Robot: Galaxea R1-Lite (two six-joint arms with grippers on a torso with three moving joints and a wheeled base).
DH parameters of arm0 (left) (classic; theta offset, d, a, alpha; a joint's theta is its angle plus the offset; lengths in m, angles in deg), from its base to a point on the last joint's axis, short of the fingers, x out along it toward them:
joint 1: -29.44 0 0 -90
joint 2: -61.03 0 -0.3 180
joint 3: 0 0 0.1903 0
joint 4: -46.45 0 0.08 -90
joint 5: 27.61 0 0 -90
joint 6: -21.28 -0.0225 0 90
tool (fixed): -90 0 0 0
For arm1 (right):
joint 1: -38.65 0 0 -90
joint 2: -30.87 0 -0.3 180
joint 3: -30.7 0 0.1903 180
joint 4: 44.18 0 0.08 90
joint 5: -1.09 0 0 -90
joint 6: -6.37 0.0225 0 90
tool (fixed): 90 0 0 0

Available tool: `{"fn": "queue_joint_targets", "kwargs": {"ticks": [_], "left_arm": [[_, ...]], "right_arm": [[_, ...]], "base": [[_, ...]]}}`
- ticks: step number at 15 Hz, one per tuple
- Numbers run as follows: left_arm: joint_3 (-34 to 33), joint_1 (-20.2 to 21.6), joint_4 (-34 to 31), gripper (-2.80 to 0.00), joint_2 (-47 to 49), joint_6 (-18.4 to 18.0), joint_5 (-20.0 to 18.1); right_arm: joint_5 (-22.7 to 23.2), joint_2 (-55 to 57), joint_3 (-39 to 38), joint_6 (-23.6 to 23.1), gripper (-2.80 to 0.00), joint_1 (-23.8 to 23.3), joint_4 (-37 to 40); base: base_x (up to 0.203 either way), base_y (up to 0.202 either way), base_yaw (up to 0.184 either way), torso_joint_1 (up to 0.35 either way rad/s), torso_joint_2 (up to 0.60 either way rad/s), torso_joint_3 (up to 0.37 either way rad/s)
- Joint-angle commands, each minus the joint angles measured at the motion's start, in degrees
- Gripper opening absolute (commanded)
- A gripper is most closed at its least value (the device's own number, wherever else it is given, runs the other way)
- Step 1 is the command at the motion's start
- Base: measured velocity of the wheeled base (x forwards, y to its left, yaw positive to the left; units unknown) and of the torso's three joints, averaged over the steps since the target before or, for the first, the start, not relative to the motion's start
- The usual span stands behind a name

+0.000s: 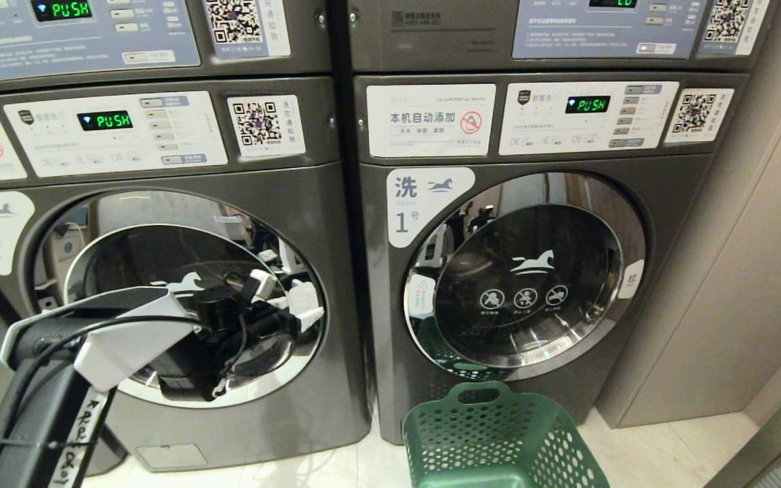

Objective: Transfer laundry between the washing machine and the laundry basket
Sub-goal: Open the lid of the washing machine

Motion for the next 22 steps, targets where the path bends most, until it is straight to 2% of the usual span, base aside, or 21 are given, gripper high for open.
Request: {"fn": "queue_joint_targets", "kwargs": {"ticks": [1, 5, 11, 13, 17, 22], "left_arm": [[-0.03, 0.01, 0.44, 0.00, 0.12, -0.12, 0.02], [-1.64, 0.09, 0.61, 0.00, -0.25, -0.78, 0.79], [-3.52, 0.36, 1.47, 0.00, -0.67, -0.91, -0.23], [-3.52, 0.36, 1.57, 0.00, -0.67, -1.00, -2.90], [-3.09, 0.64, 1.84, 0.00, -0.18, -0.91, -5.92], [0.21, 1.27, 1.85, 0.00, 1.40, -0.64, -7.98]], "right_arm": [[-0.01, 0.09, 0.00, -0.07, -2.80, 0.01, -0.01], [-0.01, 0.09, 0.00, -0.07, -2.80, 0.01, -0.01], [-0.01, 0.09, 0.00, -0.07, -2.80, 0.01, -0.01], [-0.01, 0.09, 0.00, -0.01, -2.80, 0.01, -0.01], [-0.01, 0.09, 0.00, 0.01, -2.80, 0.01, -0.01], [-0.01, 0.09, 0.00, -0.07, -2.80, 0.01, -0.01]], "base": [[0.000, 0.000, 0.000, 0.000, 0.00, 0.000], [0.000, 0.000, 0.000, 0.000, 0.00, 0.000], [0.000, 0.000, 0.000, 0.000, 0.00, 0.000], [0.000, 0.000, 0.000, 0.000, 0.00, 0.000], [0.000, 0.000, 0.000, 0.000, 0.00, 0.000], [0.000, 0.000, 0.000, 0.000, 0.00, 0.000]]}}
